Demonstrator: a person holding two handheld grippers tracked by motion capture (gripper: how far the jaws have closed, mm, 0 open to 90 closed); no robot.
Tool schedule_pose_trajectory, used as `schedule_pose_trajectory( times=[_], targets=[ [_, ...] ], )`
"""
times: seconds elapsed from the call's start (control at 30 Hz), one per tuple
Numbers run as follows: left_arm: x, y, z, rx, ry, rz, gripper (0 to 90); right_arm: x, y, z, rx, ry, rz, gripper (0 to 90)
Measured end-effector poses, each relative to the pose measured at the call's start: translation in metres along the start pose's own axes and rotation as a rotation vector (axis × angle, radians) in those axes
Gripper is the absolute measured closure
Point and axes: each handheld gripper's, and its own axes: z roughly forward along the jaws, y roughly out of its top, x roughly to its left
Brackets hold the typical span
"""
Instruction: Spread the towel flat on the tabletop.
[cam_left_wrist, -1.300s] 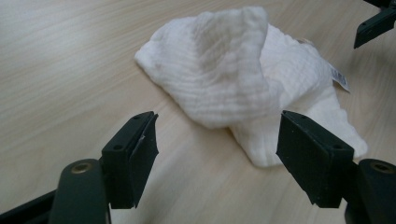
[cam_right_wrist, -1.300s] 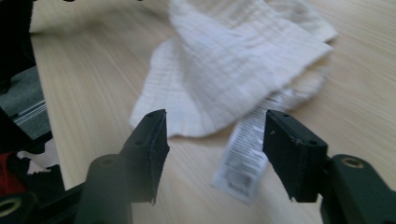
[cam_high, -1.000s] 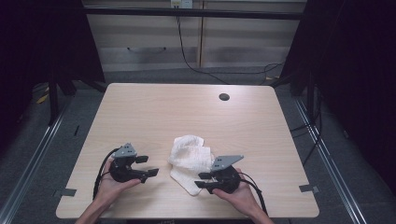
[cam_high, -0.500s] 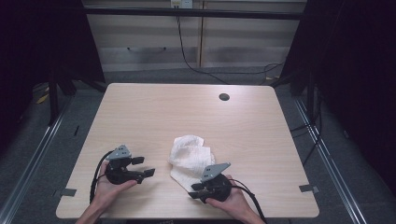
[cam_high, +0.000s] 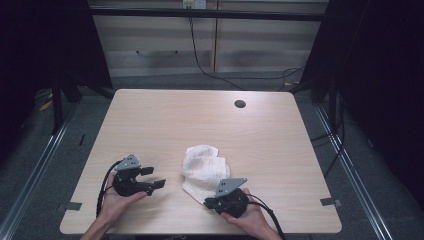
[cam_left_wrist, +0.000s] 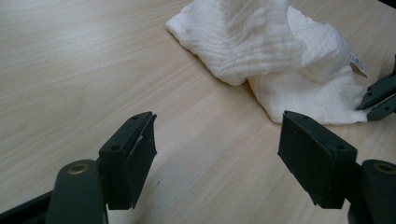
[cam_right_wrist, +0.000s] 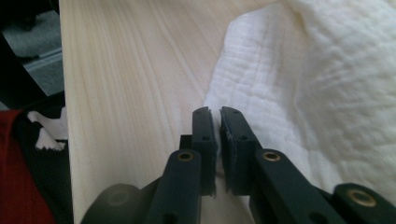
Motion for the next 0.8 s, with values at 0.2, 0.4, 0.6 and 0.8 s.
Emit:
schedule_pose_trajectory(
  times=[0.2, 0.4, 0.6, 0.8],
  targets=[
    [0.002, 0.000, 0.000, 0.000, 0.000, 0.005, 27.1, -0.008, 0.007, -0.005, -0.007, 0.014, 0.041, 87.5],
    [0.003, -0.001, -0.004, -0.013, 0.013, 0.001, 27.1, -0.018, 0.026, -0.033, -0.132, -0.009, 0.084, 87.7],
    [0.004, -0.001, -0.003, -0.010, 0.013, -0.006, 27.1, -0.029, 0.049, -0.055, -0.222, -0.039, 0.105, 87.9],
    [0.005, 0.000, -0.003, -0.016, 0.004, -0.009, 27.1, -0.041, 0.081, -0.073, -0.275, -0.068, 0.089, 88.0]
  ],
)
